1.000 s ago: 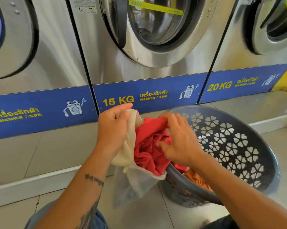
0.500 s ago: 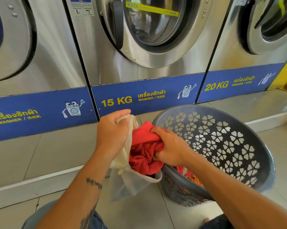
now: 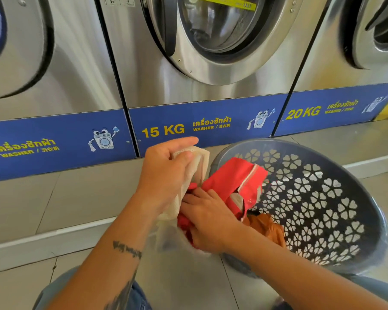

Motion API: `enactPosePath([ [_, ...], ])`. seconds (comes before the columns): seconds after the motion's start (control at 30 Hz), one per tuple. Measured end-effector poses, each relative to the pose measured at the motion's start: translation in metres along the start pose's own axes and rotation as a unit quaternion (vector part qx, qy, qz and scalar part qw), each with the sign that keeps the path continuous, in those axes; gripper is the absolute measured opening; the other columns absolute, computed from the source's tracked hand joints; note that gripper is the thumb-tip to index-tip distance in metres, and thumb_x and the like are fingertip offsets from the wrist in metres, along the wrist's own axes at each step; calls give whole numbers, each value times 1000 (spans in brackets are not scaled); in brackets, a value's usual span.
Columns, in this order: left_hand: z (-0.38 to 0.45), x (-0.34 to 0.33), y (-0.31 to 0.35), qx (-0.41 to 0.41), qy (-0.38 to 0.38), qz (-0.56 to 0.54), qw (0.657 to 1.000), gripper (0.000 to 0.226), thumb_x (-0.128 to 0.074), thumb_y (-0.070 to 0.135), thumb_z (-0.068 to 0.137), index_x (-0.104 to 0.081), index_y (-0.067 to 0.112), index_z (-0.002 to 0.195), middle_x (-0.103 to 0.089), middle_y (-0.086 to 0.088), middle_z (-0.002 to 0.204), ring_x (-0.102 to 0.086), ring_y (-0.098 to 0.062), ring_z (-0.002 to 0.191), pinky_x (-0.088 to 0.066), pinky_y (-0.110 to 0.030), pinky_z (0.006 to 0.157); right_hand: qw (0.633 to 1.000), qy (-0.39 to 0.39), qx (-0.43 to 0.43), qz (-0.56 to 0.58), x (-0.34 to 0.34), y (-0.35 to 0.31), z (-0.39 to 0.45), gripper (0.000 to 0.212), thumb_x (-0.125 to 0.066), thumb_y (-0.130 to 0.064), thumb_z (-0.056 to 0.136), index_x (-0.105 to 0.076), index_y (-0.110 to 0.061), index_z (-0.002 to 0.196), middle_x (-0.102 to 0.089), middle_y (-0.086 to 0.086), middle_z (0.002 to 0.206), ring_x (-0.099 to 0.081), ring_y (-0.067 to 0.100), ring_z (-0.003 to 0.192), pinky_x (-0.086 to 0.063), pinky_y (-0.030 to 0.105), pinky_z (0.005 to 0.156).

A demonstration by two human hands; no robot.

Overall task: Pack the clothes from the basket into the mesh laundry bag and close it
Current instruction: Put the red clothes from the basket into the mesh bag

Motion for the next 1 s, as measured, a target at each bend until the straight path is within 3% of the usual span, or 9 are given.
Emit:
enactPosePath([
  [0.13,3,12,-9,22,53,30,998,34,-57,8,88,-75,30,108,-67,23,103,-57,18,92,-41,3,66,993,-111,10,-26,-12,8,10,63,-66,-29,71,-54,-22,133,-58,0,124,-52,27,110,-43,37,92],
  [0.23,6,19,-13,28,69,33,997,36,-55,8,89,-74,28,111,-67,18,111,-58,10,102,-43,-9,86,993,-2,0,115,24,23,6,64,-62,-17,66,-61,-22,130,-61,1,128,-51,21,116,-39,20,102],
  [0.3,6,19,-12,27,69,39,996,35,-55,8,90,-74,28,111,-67,17,113,-58,4,106,-42,-16,93,989,66,-97,94,44,50,-4,78,-67,-27,66,-48,-33,142,-44,2,148,-38,26,135,-36,40,111],
  [0.37,4,17,-12,28,64,43,997,34,-56,10,90,-74,29,111,-67,17,112,-58,3,106,-43,-19,95,964,-2,-244,105,39,87,-19,98,-75,-43,67,-25,-43,151,-25,9,157,-22,32,146,-32,55,114],
  [0.5,-1,10,-10,25,31,54,998,42,-55,10,89,-67,30,124,-62,16,127,-53,8,105,-38,-12,88,871,-91,-331,350,10,114,-39,60,-81,-28,73,-54,-27,127,-64,9,120,-64,29,107,-52,49,96],
  [0.6,-2,9,-11,24,3,79,997,50,-54,9,90,-58,32,134,-56,18,136,-46,6,112,-34,-15,95,912,-25,-298,280,18,103,-30,21,-69,-11,72,-57,-22,85,-65,1,78,-62,20,74,-51,42,67],
  [0.77,-8,6,-23,36,-32,90,995,55,-53,4,92,-52,32,140,-53,16,139,-47,1,123,-35,-16,101,904,138,-279,292,44,77,-21,17,-60,-4,74,-59,-19,83,-65,-3,70,-58,10,59,-46,25,55],
  [0.87,-10,5,-30,45,-30,70,996,56,-53,1,91,-54,30,138,-52,12,142,-44,-3,131,-34,-23,107,845,181,-265,429,34,52,-14,30,-57,-4,78,-67,-23,99,-72,-3,87,-69,12,70,-59,36,68],
  [1.0,-10,17,-40,62,-32,22,997,55,-50,-2,90,-59,31,132,-57,10,137,-50,-3,126,-39,-29,109,886,84,-169,424,-1,13,-8,30,-54,-2,88,-68,-23,105,-73,-7,97,-67,10,91,-53,29,85],
])
Point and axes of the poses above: each hand's wrist, its own z-axis towards the middle knuckle, its own x-axis out of the back of the hand, y = z × x, the point moved 5 cm from there along z, towards the middle knuckle
